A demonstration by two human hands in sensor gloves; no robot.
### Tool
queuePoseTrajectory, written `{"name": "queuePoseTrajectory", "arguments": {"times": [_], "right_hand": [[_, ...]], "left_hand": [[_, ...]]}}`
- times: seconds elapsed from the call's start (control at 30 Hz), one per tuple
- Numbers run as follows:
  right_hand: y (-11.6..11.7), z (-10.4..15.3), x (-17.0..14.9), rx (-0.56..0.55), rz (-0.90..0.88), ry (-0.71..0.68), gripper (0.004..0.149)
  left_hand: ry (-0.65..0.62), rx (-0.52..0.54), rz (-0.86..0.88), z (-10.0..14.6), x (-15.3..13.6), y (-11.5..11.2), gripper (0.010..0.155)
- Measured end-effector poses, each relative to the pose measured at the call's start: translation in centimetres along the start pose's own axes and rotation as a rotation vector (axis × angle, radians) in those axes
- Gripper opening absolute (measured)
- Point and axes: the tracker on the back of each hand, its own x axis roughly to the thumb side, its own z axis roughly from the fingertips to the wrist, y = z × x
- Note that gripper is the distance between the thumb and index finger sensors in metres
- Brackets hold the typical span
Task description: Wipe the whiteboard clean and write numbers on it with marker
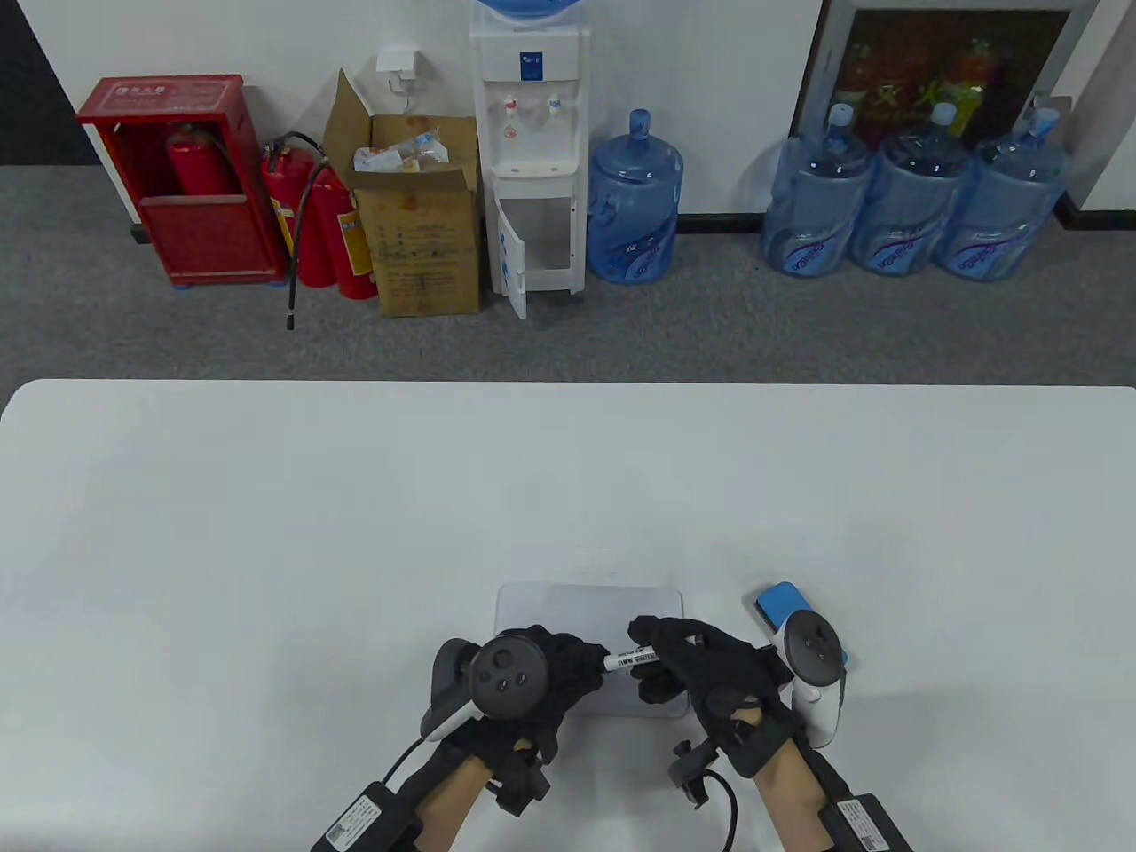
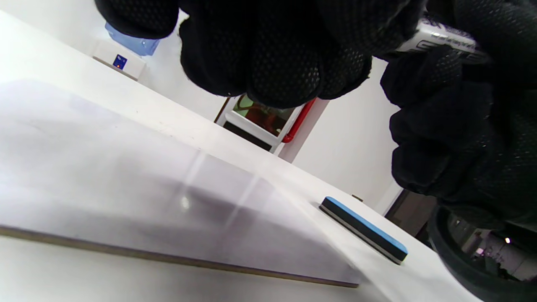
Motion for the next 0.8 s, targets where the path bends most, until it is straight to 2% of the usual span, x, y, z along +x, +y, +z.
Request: {"name": "queuePoseTrajectory", "arguments": {"times": [0.3,0.37,0.4,0.43,0.5,0.53,0.67,0.8], "right_hand": [[0.0,0.0,0.2,0.095,-0.029,-0.02,0.05],[-1.0,0.1,0.3,0.038,-0.07,-0.027,0.049],[-1.6,0.1,0.3,0.024,-0.089,-0.027,0.049],[-2.4,0.2,0.3,-0.004,-0.109,-0.023,0.05],[-3.7,0.4,0.1,-0.052,-0.089,-0.017,0.051],[-4.2,0.4,-0.1,-0.064,-0.079,-0.012,0.051],[-4.9,0.5,-0.5,-0.1,-0.09,0.013,0.052],[-5.0,0.5,-0.8,-0.101,-0.049,0.032,0.053]], "left_hand": [[-0.023,-0.171,0.113,-0.2,-0.7,1.1,0.046],[0.017,-0.124,0.104,0.1,-1.8,1.7,0.046],[0.045,-0.172,0.095,0.1,-2.3,1.8,0.046],[0.1,-0.212,0.065,0.5,-3.1,2.4,0.046],[0.139,-0.053,-0.049,1.1,-4.2,3.7,0.046],[0.177,-0.022,-0.144,1.3,-4.9,4.6,0.046],[0.358,0.009,-0.388,1.8,-7.6,7.2,0.046],[0.52,-0.006,-0.585,2.1,-10.4,8.4,0.046]]}}
